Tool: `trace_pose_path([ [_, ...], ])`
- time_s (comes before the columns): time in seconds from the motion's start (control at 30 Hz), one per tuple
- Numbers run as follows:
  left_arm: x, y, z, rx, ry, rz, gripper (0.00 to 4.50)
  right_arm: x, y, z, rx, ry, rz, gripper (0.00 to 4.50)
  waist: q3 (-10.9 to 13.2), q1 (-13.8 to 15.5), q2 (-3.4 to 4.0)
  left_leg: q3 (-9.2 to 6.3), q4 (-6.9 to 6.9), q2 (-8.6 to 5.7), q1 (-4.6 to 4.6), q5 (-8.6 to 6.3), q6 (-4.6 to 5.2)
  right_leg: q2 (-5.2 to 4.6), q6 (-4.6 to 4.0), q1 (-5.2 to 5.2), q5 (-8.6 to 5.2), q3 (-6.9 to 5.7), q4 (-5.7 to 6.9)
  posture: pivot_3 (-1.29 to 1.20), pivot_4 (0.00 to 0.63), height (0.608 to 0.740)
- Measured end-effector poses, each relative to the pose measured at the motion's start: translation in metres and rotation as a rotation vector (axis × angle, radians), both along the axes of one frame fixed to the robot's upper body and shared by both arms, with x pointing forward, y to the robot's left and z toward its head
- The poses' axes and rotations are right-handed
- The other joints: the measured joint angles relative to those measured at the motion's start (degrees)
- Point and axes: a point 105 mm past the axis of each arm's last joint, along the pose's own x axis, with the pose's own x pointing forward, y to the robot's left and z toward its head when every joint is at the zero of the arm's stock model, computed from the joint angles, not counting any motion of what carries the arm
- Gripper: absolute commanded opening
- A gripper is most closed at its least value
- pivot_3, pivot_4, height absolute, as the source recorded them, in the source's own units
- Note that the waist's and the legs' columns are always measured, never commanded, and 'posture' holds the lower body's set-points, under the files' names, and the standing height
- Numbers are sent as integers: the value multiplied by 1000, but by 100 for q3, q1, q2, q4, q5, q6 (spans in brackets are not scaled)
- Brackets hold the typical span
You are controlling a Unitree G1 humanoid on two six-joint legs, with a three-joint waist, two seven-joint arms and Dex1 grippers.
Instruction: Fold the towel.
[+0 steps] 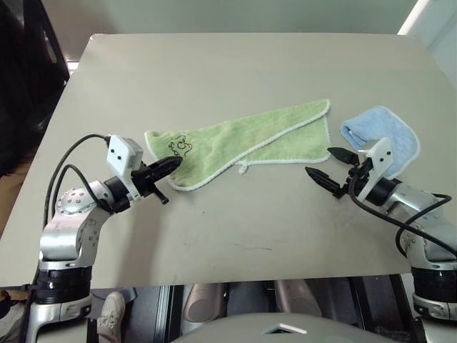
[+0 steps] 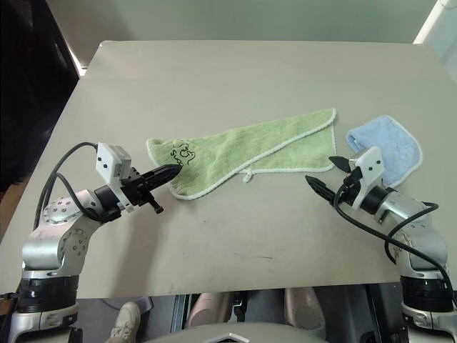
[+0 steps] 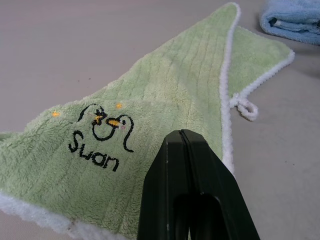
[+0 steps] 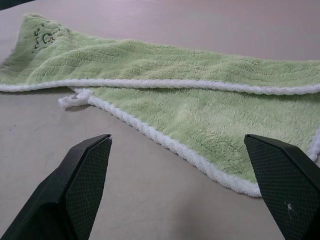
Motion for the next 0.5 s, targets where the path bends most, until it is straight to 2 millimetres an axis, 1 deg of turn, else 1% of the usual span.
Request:
trace_pose_path([
  [0.1, 1, -2, 1, 0, -4, -6, 0, -3, 1, 0, -4, -2, 2, 4475, 0, -1, 0, 0, 0, 0, 0, 0, 0, 0, 0, 0, 0, 0, 0, 0, 150, 736],
  [0.23, 4, -7, 2, -1, -6, -27, 0, -5, -3, -3, -8, 7, -15, 4475, 0, 1, 0, 0, 1, 0, 0, 1, 0, 0, 0, 2, 1, 0, 0, 0, 150, 736],
  [0.5, 7, -10, 2, -1, -13, -35, 0, -4, -2, 4, -10, -19, -13, 4475, 0, -6, 0, 0, 0, 1, 2, 4, -2, 2, -2, 2, 2, 0, 1, 0, 150, 736],
])
